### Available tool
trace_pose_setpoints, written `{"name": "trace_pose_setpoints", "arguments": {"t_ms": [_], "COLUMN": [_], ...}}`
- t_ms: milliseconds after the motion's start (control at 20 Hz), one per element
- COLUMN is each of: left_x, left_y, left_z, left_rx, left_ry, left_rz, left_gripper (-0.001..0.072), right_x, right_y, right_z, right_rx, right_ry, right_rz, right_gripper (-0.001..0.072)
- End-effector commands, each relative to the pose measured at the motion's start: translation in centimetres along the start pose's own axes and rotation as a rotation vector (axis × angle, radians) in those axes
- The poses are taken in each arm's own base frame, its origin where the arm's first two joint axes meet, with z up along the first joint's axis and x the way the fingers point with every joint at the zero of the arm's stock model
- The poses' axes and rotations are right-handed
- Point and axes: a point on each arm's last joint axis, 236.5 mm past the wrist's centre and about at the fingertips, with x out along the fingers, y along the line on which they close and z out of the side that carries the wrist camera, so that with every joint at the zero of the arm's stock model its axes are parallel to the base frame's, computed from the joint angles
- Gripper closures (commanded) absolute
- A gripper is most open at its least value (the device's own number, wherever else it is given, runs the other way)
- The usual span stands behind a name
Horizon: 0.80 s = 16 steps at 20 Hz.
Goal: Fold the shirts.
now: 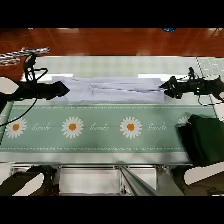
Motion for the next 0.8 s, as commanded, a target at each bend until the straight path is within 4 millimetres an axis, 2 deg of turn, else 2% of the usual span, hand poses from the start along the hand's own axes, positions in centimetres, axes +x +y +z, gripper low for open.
{"name": "trace_pose_setpoints", "arguments": {"t_ms": [0,50,100,150,200,300,400,450,500,550,750], "left_x": [0.0,0.0,0.1,0.0,0.0,0.0,0.0,0.1,0.0,0.1,0.7], "left_y": [0.0,0.0,0.0,0.0,0.0,-0.1,-0.1,-0.1,-0.2,-0.6,-5.2], "left_z": [-0.1,-0.1,-0.1,-0.1,-0.1,-0.2,-0.4,-0.4,-0.4,-0.2,1.3], "left_rx": [-0.023,-0.023,-0.023,-0.023,-0.023,-0.023,-0.022,-0.021,-0.023,-0.023,0.014], "left_ry": [0.0,0.0,0.0,0.0,0.0,0.006,0.012,0.012,0.011,0.002,-0.063], "left_rz": [-0.001,-0.001,-0.001,-0.001,-0.001,-0.001,-0.002,-0.002,-0.006,-0.023,-0.144], "left_gripper": [0.0201,0.0201,0.0201,0.0201,0.0201,0.0201,0.0206,0.0315,0.0568,0.0684,0.0684], "right_x": [2.7,3.1,3.4,3.4,3.2,2.0,-0.2,-1.8,-3.4,-5.1,-11.4], "right_y": [1.2,1.9,2.8,3.7,4.9,7.3,9.1,9.8,10.1,10.3,9.6], "right_z": [-0.7,-0.6,-0.5,-0.3,-0.1,0.2,0.6,0.8,0.6,0.0,-4.0], "right_rx": [0.003,-0.008,-0.029,-0.068,-0.123,-0.192,-0.253,-0.288,-0.324,-0.372,-0.5], "right_ry": [0.044,0.046,0.047,0.041,0.041,0.055,0.038,0.011,-0.002,0.0,-0.022], "right_rz": [0.011,0.022,0.032,0.037,0.053,0.091,0.096,0.081,0.054,0.015,-0.153], "right_gripper": [0.0296,0.0321,0.0382,0.0509,0.0694,0.069,0.0691,0.0691,0.0691,0.0691,0.0691]}}
